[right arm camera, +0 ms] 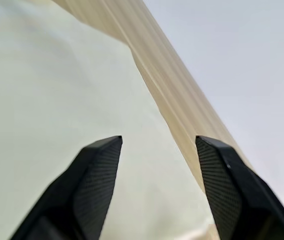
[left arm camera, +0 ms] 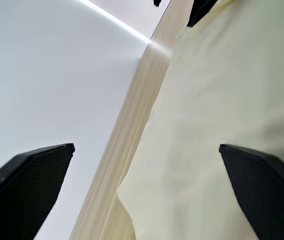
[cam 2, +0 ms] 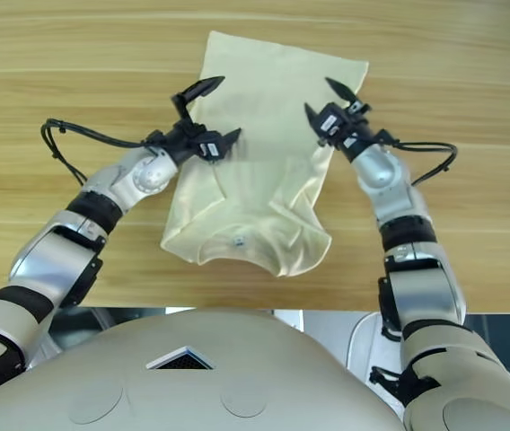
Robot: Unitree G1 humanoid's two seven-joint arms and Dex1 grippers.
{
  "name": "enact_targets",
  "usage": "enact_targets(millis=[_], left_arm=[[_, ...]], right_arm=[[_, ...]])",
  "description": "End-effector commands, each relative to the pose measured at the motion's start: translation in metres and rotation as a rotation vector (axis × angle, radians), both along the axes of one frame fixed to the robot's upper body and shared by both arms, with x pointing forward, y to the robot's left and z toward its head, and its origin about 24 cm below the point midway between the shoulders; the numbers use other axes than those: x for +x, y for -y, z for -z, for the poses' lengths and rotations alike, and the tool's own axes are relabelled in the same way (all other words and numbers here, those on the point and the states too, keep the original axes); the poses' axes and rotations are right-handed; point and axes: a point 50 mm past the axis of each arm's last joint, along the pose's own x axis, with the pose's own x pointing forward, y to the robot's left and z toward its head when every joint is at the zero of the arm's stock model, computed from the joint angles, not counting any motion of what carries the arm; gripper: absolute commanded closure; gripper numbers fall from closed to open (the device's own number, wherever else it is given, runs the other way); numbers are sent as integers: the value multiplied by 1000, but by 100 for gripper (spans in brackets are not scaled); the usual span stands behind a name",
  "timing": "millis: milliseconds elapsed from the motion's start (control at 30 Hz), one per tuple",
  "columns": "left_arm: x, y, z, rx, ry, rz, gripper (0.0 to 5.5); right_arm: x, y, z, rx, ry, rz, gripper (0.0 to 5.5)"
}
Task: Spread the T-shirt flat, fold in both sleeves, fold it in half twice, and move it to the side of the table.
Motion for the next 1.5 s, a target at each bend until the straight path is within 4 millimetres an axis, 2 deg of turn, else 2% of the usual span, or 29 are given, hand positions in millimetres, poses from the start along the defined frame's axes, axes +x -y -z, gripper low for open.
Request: enact_targets(millis=[33, 100, 233, 367, 433, 467, 567, 633, 767, 900, 1000, 1100, 1200, 1267, 1333, 1500], left_arm=[[-38, -48, 46, 176, -147, -84, 10], [-56, -52, 48, 130, -153, -90, 10], [-86, -44, 46, 47, -173, -92, 10], [-100, -36, 44, -23, -197, -157, 10], [-107, -32, 45, -59, -226, -196, 10], [-112, -33, 48, -69, -247, -225, 10], [-124, -28, 51, -120, -291, -271, 10], [-116, -23, 40, -173, -242, -264, 10], [-83, -23, 5, -236, -58, -228, 10], [-46, -16, -37, -220, 127, -106, 10], [-23, 0, -57, -212, 169, 7, 10], [-2, 13, -52, -175, 101, 62, 10], [8, 32, -40, -157, -43, 138, 10], [8, 41, -27, -102, -148, 197, 10], [3, 41, -12, 8, -220, 257, 10], [-16, 37, 17, 170, -278, 341, 10]], right_arm=[[7, 9, -3, 3, 33, 75, 279], [5, 4, -3, 26, 51, 58, 279], [1, -4, -19, 131, 132, 33, 279], [-34, -34, -20, 230, 112, -104, 279], [-54, -39, -18, 235, 64, -163, 279], [-65, -37, -17, 212, 35, -205, 279], [-95, -8, -17, 121, -61, -291, 279], [-102, 13, -14, 59, -102, -292, 279], [-85, 34, -13, 61, -55, -183, 279], [-70, 35, -13, 128, 28, -97, 279], [-72, 24, -4, 140, 11, -124, 279], [-78, 18, 2, 146, -4, -152, 279], [-74, 16, 5, 158, 0, -131, 279], [-70, 15, 5, 163, 3, -126, 279], [-67, 13, 4, 164, 6, -131, 279], [-61, 9, 2, 163, 14, -132, 279]])
